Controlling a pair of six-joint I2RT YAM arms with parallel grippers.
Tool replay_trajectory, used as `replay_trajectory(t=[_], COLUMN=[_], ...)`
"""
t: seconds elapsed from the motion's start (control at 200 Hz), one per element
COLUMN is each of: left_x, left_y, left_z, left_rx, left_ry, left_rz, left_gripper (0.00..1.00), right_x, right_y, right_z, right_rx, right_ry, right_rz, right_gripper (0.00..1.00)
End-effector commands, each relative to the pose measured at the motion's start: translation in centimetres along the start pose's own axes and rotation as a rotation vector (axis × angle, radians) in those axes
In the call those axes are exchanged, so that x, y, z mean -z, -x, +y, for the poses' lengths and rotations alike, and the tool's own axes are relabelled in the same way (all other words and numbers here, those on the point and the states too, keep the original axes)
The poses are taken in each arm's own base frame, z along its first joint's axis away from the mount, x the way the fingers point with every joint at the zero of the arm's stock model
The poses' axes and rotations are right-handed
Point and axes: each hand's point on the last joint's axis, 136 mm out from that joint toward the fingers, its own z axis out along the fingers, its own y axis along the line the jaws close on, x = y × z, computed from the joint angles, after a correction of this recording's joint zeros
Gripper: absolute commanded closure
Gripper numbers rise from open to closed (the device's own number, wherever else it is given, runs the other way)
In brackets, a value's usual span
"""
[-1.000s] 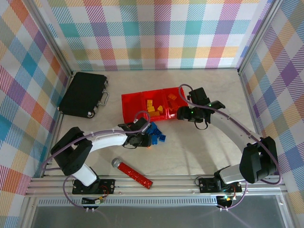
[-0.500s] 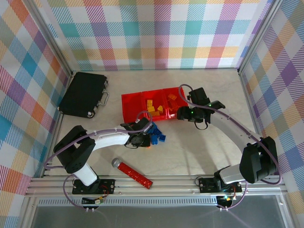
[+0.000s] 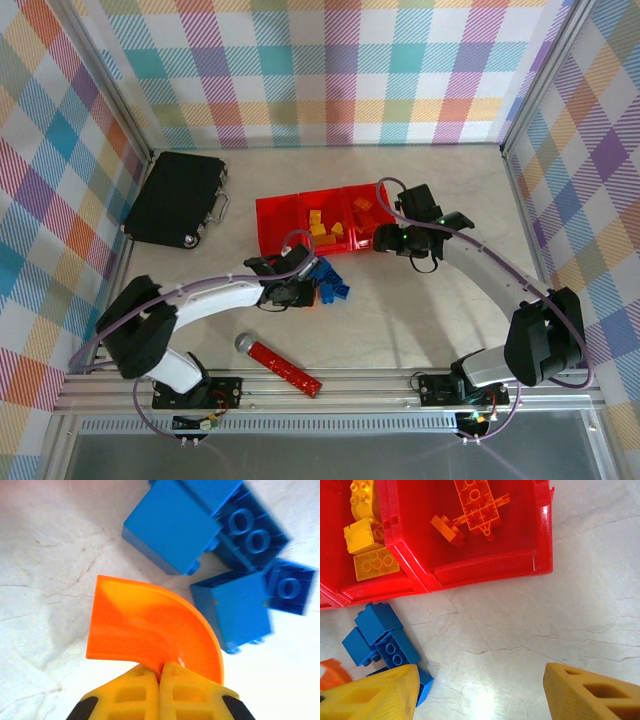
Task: Sort the legos into containers by color
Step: Pick up the lego from the center of the table, then place the lego in the container.
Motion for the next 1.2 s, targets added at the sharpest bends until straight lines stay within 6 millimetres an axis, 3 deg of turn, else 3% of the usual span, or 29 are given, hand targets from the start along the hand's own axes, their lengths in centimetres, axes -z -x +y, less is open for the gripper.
replay_trajectory(t=[0.0, 0.195, 0.365, 0.52, 0.76, 0.98, 1.195], left_x=[4.5, 9.9, 10.7, 8.7, 3.6, -0.8, -3.7], left_y=[2.3, 7.3, 12.7, 16.8, 21.5, 24.2, 25.5], left_z=[-0.8, -3.6, -7.6, -11.4, -14.8, -15.5, -15.6], left_rx=[-0.008, -0.048, -0.146, -0.242, -0.284, -0.295, -0.295], left_ry=[-0.005, -0.07, -0.064, -0.071, -0.099, -0.08, -0.068], left_rz=[-0.099, -0.276, -0.351, -0.374, -0.37, -0.374, -0.387], left_gripper=[1.0, 1.0, 1.0, 1.0, 1.0, 1.0, 1.0], right_x=[1.7, 4.2, 7.1, 8.3, 8.1, 9.2, 9.7], right_y=[1.2, 3.3, 4.9, 5.0, 3.6, 2.6, 1.5], right_z=[-0.3, -1.4, -2.4, -3.4, -4.9, -6.2, -6.6], right_rx=[-0.001, -0.011, -0.041, -0.052, -0.024, -0.032, -0.023], right_ry=[-0.019, -0.091, -0.112, -0.127, -0.174, -0.191, -0.187], right_rz=[-0.065, -0.18, -0.297, -0.354, -0.331, -0.372, -0.372], right_gripper=[0.33, 0.33, 0.31, 0.28, 0.19, 0.17, 0.16])
